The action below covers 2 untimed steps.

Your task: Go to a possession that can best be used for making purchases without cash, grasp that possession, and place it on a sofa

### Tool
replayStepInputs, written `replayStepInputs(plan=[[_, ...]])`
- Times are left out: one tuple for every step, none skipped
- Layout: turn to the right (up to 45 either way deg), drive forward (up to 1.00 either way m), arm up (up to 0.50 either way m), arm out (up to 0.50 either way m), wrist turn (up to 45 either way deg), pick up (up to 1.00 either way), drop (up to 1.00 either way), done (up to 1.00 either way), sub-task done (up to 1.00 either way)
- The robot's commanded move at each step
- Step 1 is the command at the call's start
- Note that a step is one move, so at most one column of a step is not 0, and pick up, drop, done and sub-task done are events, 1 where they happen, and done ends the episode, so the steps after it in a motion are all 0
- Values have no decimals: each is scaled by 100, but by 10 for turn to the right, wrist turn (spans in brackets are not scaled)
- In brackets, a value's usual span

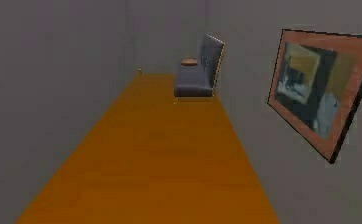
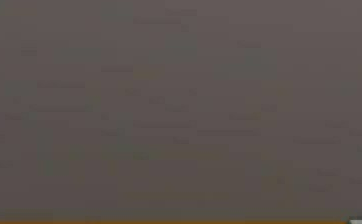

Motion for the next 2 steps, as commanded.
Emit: replayStepInputs(plan=[[-450, 0, 0, 0, 0, 0, 0, 0, 0], [-450, 0, 0, 0, 0, 0, 0, 0, 0]])
